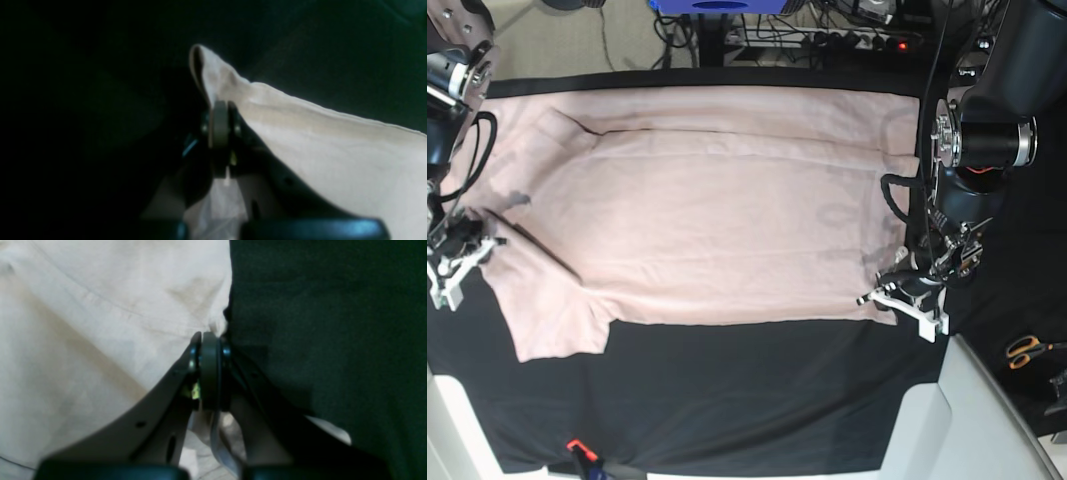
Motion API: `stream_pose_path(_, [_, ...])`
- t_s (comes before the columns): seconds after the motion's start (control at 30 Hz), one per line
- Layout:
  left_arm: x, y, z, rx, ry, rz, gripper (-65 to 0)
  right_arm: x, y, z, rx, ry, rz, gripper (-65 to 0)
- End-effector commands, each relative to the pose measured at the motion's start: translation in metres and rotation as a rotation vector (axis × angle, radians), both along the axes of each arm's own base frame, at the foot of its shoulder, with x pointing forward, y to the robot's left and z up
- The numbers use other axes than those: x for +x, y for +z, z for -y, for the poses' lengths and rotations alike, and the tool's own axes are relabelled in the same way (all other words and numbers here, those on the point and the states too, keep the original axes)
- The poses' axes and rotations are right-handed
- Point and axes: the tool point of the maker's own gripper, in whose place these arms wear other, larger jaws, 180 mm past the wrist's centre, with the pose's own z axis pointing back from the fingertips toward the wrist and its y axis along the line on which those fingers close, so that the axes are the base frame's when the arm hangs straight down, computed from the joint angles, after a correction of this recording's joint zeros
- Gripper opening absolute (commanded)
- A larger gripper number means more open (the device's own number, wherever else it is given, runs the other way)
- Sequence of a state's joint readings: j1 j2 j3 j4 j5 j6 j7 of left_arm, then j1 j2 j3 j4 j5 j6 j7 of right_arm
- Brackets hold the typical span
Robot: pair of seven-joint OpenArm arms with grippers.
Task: Fold the T-shirt properly
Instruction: 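Move the left gripper down and grasp the shirt's opposite side edge, then lift both side edges and fold them toward the shirt's middle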
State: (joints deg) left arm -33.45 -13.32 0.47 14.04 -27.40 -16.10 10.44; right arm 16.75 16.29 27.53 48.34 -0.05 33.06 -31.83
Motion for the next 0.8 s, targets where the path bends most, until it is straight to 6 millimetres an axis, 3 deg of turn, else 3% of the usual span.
stream_pose_path(0.0, [-0.008, -0.008, 0.006, 0.019, -0.045, -0.077, -65.0, 0.016, 0.019, 0.011, -0.017, -0.009, 0.067, -65.0])
stream_pose_path(0.2, [0.013, 0.018, 0.01, 0.044, -0.085, 0.025, -65.0, 0.031, 0.031, 0.011, -0.017, -0.013, 0.17, -65.0])
stream_pose_path(0.37, [0.016, 0.028, 0.007, 0.057, -0.108, 0.032, -65.0, 0.036, 0.036, 0.012, -0.019, -0.015, 0.21, -65.0])
stream_pose_path(0.43, [0.014, 0.032, -0.004, 0.073, -0.105, 0.04, -65.0, 0.036, 0.036, 0.012, -0.016, -0.019, 0.213, -65.0])
stream_pose_path(0.77, [0.008, 0.046, -0.014, 0.119, -0.131, 0.098, -65.0, 0.05, 0.053, 0.015, -0.016, -0.031, 0.331, -65.0])
